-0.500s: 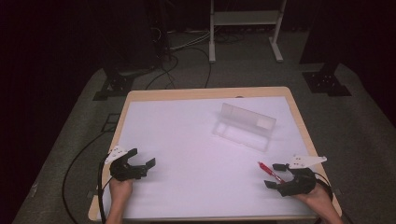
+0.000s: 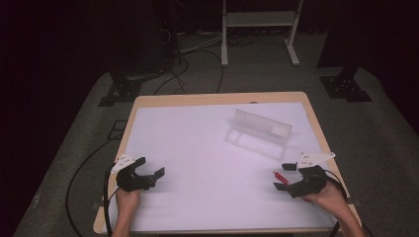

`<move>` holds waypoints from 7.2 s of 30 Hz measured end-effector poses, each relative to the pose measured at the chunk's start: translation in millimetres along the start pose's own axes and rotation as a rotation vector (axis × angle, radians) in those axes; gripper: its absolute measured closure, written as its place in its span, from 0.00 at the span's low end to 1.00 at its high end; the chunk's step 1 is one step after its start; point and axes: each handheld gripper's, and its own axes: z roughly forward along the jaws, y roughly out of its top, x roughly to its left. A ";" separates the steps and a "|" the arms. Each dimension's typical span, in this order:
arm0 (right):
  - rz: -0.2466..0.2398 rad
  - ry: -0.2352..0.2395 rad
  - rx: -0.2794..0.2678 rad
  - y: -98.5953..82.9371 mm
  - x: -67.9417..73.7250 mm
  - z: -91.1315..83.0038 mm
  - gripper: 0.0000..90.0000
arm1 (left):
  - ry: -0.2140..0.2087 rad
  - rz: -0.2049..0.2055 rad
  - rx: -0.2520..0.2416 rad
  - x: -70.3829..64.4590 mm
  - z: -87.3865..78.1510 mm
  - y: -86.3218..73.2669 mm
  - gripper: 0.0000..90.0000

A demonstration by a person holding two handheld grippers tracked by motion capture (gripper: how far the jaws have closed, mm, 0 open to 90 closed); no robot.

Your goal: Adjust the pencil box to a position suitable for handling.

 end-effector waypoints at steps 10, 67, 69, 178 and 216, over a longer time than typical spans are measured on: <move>-0.036 0.013 0.022 24.1 -5.6 12.8 0.23 | -0.003 0.004 -0.001 0.0 -0.5 0.0 0.00; -0.077 0.038 0.170 81.8 -61.1 90.6 0.31 | -0.012 0.010 -0.004 -1.3 -0.7 -0.6 0.00; -0.082 0.027 0.180 80.6 -61.9 93.0 0.33 | -0.012 0.008 -0.004 -1.6 -0.7 -0.6 0.00; -0.420 0.133 0.175 84.4 37.3 102.1 0.95 | -0.015 -0.015 -0.006 1.7 -2.4 0.1 0.00; -0.308 0.207 0.213 71.3 51.1 122.5 0.78 | -0.020 -0.020 -0.009 1.5 -2.5 0.3 0.00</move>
